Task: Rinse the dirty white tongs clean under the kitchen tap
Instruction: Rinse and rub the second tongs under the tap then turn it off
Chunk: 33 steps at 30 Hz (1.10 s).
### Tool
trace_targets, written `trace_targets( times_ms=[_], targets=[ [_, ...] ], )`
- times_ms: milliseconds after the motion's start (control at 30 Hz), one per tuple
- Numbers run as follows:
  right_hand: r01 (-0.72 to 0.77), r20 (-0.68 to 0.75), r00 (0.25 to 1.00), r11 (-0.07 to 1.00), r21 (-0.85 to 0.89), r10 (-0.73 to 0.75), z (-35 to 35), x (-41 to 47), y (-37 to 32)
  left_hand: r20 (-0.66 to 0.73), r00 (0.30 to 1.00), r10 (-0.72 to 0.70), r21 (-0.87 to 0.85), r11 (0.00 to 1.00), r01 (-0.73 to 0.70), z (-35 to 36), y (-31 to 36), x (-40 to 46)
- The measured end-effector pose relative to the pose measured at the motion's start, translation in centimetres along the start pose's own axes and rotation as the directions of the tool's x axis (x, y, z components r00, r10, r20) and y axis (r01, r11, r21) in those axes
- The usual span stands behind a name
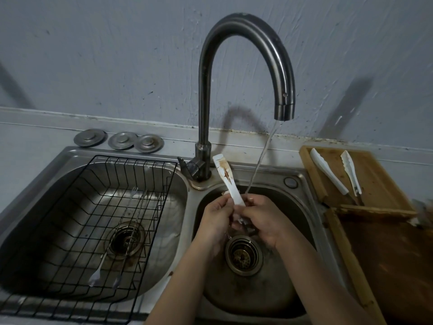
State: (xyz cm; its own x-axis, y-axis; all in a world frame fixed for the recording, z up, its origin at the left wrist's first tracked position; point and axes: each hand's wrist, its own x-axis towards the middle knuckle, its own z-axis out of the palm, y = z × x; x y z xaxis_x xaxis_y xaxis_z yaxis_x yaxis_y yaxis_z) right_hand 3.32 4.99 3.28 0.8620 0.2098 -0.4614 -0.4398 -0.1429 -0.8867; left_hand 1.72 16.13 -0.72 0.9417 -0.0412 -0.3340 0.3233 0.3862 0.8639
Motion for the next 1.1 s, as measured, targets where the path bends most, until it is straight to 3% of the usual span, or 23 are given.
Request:
trace_targets(
  times_ms=[133, 333, 600, 767, 1000, 1100],
  targets=[
    [-0.008, -0.106, 0.994, 0.999, 0.046, 0.012, 0.4, 0.1, -0.1, 0.044, 0.999, 0.011, 0.005, 1.000, -0.011, 0.4, 0.1, 0.0],
    [-0.013, -0.210, 0.978, 0.999, -0.034, 0.005, 0.6, -0.2, -0.3, 0.098, 0.995, 0.010, 0.002, 1.000, -0.010, 0.7, 0.1, -0.1],
    [0.076, -0.229, 0.960, 0.938, -0.338, -0.161, -0.8, -0.4, 0.7, 0.049, 0.997, -0.056, 0.093, 0.994, 0.051, 1.3, 0.4, 0.1],
    [0.092, -0.178, 0.947, 0.756, -0.649, -0.267, -2.7, -2.1, 0.7, -0.018, 0.984, -0.177, 0.010, 0.984, 0.177, 2.0, -0.4, 0.0],
    [0.093, -0.081, 0.976, 0.722, -0.685, -0.202, -3.5, -3.7, 1.5, -0.189, 0.955, -0.228, -0.086, 0.973, 0.215, 2.2, -1.7, 0.2],
    [0.087, -0.091, 0.973, 0.704, -0.704, -0.212, -3.2, -3.6, 1.9, -0.162, 0.949, -0.272, -0.051, 0.962, 0.267, 2.2, -1.7, 0.1]
  ],
)
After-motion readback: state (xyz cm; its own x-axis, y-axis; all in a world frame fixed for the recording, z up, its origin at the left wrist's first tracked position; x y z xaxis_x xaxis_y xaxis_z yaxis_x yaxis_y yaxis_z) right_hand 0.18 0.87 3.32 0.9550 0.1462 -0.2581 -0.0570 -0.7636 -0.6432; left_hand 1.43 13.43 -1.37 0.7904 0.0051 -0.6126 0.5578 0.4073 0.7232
